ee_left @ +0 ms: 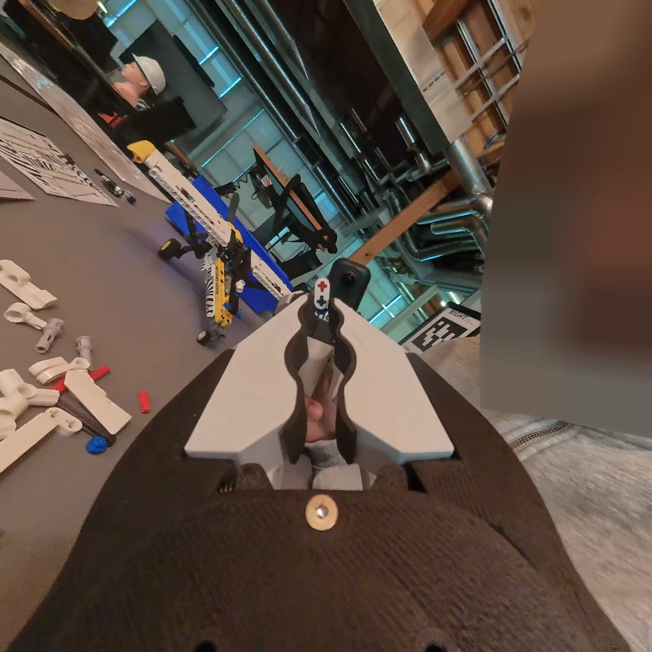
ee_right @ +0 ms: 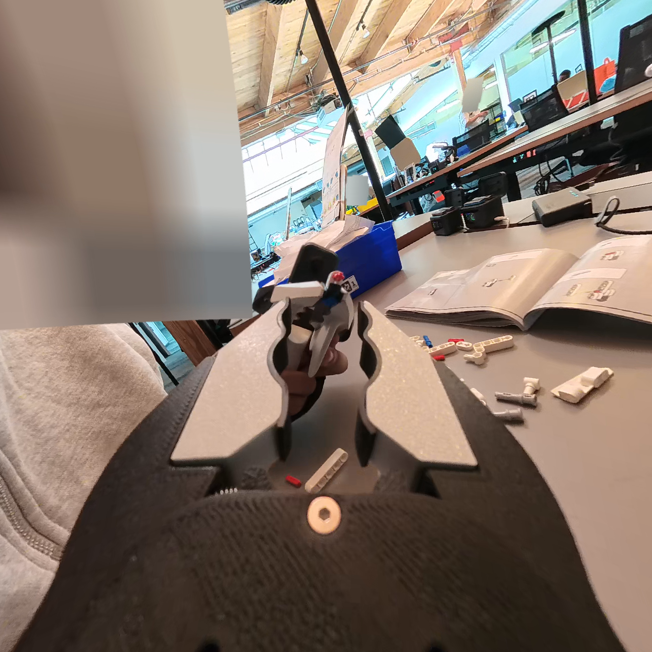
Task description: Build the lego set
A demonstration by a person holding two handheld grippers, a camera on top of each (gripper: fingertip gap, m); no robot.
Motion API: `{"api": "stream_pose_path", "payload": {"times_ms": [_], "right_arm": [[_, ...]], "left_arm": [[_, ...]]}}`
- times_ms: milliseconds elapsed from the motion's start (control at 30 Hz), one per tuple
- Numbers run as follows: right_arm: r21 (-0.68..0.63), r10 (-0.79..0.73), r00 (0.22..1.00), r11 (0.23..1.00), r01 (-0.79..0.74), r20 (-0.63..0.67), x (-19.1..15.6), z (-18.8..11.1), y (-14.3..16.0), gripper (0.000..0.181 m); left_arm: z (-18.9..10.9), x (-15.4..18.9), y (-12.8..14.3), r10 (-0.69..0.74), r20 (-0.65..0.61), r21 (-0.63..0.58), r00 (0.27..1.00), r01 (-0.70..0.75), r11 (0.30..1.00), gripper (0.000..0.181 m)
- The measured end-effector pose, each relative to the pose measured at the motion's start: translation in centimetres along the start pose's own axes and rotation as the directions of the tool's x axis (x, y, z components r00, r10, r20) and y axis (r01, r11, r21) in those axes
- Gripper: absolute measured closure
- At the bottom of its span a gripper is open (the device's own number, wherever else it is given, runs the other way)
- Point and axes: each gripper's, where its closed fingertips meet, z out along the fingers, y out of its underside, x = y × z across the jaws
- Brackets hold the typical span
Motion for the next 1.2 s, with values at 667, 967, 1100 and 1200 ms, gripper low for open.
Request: {"api": "stream_pose_path", "payload": {"times_ms": [667, 967, 1100, 1200], "right_arm": [[0.005, 0.056, 0.998, 0.998, -0.056, 0.002, 0.51, -0.16, 0.06, 0.169], [-0.015, 0.128, 0.992, 0.992, -0.128, 0.019, 0.78, -0.26, 0.42, 0.176], [-0.022, 0.148, 0.989, 0.989, -0.147, 0.023, 0.81, -0.30, 0.50, 0.177], [-0.028, 0.152, 0.988, 0.988, -0.152, 0.028, 0.72, -0.32, 0.55, 0.178]], "left_arm": [[0.12, -0.06, 0.19, 0.002, 0.004, -0.008, 1.000, -0.002, 1.000, 0.176], [0.19, -0.51, 0.32, 0.058, 0.062, -0.020, 0.996, -0.057, 0.998, 0.176], [0.23, -0.58, 0.41, 0.083, 0.077, -0.027, 0.994, -0.081, 0.996, 0.175], [0.23, -0.54, 0.40, 0.088, 0.078, -0.027, 0.993, -0.087, 0.996, 0.174]]}}
